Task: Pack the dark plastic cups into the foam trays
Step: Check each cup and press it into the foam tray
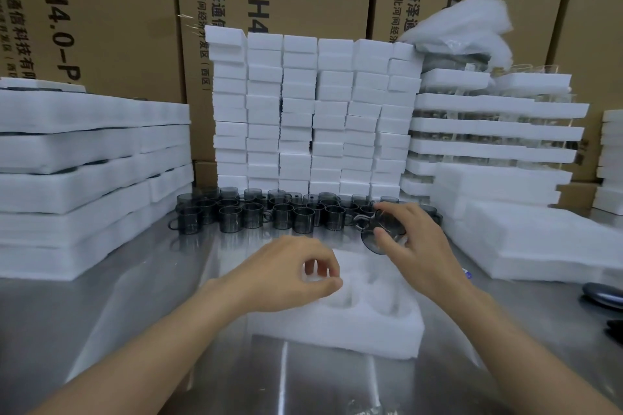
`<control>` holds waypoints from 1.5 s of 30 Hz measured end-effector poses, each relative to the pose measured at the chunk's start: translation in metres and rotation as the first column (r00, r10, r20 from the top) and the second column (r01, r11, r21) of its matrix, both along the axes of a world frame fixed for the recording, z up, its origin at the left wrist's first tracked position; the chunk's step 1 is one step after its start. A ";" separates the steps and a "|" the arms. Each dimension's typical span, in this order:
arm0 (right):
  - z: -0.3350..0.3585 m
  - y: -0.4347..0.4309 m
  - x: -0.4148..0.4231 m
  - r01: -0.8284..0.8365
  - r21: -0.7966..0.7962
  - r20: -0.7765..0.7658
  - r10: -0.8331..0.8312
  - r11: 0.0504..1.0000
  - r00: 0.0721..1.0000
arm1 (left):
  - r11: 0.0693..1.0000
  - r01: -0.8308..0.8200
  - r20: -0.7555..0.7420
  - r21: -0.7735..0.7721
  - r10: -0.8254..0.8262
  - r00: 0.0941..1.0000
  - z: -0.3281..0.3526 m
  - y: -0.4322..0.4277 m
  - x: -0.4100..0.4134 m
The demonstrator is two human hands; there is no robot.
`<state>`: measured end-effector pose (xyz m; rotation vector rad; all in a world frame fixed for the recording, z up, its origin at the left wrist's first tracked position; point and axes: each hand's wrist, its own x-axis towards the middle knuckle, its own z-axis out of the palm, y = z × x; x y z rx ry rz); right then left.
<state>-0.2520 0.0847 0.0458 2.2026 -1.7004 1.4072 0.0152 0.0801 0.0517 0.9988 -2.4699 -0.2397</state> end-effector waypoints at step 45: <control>0.004 0.023 0.023 -0.135 0.524 -0.328 0.345 0.841 0.880 | 0.997 -0.004 -0.007 -0.081 0.004 1.000 -0.004 -0.014 0.007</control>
